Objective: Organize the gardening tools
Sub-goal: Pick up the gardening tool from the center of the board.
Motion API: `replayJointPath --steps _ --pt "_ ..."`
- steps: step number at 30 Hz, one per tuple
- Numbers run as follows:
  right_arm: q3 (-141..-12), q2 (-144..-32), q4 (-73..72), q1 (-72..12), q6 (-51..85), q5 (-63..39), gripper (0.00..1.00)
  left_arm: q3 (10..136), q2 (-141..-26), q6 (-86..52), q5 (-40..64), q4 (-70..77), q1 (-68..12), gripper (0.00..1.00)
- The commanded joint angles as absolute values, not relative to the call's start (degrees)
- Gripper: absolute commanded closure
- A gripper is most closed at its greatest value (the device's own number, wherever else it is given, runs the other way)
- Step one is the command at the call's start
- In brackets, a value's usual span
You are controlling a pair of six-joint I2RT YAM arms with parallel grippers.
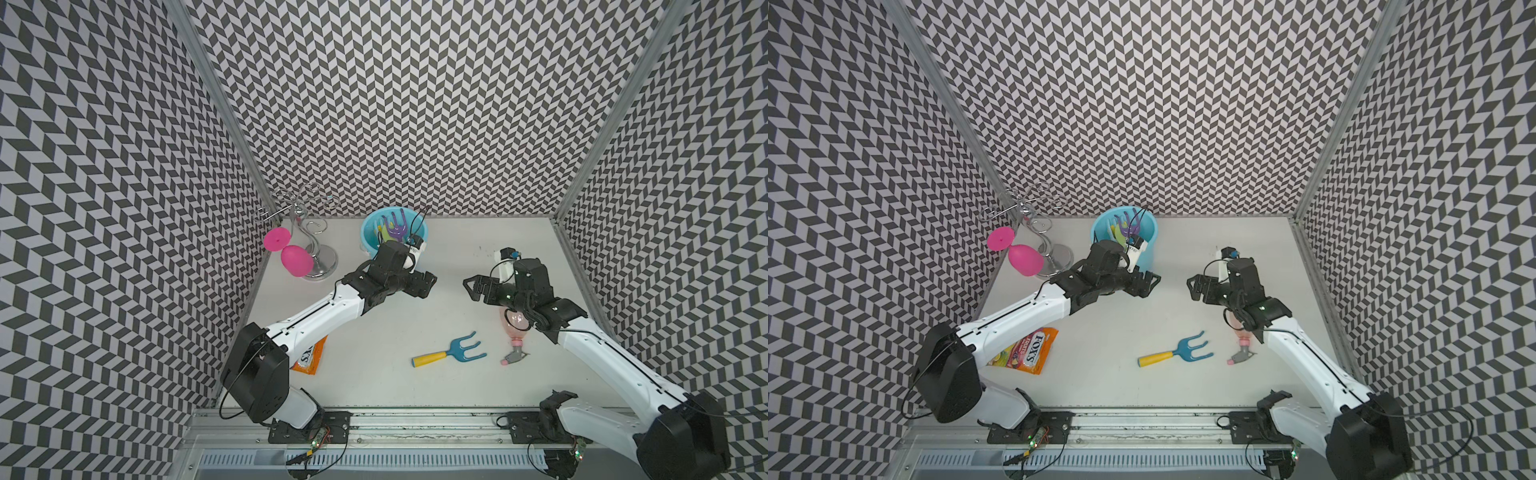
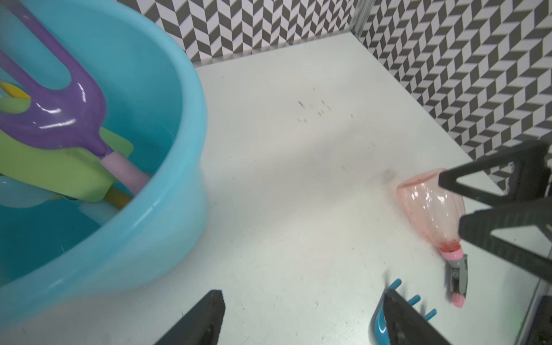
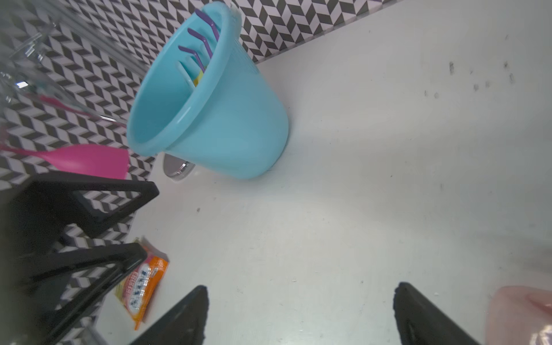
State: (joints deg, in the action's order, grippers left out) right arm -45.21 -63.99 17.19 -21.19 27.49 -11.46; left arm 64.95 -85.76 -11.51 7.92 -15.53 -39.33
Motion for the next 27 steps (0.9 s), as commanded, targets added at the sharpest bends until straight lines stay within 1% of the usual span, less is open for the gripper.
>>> replayJointPath --steps 1,4,9,14,23,27 --pt "-45.96 -63.41 17.62 -20.92 27.38 -9.26 0.00 63.46 -83.59 -13.73 10.74 -15.10 -40.31 0.12" --pt "-45.55 -62.68 17.61 -20.70 27.05 -9.23 0.00 62.26 -82.97 -13.50 10.35 -15.31 -42.41 0.13" --pt "-44.60 -61.45 17.23 -20.09 27.33 -8.86 0.00 61.85 -84.42 -12.09 9.89 -19.49 -46.35 0.18" --pt "-43.69 -60.72 17.14 -19.50 27.90 -8.45 0.00 61.06 -85.73 -10.30 9.12 -22.99 -50.56 0.19" --pt "-43.34 -59.70 17.49 -19.00 28.48 -8.28 0.00 58.93 -89.34 -9.25 7.18 -24.24 -55.90 0.20" --pt "-42.46 -59.17 17.94 -18.57 28.87 -7.38 0.00 58.91 -91.95 -8.20 6.23 -24.48 -57.41 0.23"
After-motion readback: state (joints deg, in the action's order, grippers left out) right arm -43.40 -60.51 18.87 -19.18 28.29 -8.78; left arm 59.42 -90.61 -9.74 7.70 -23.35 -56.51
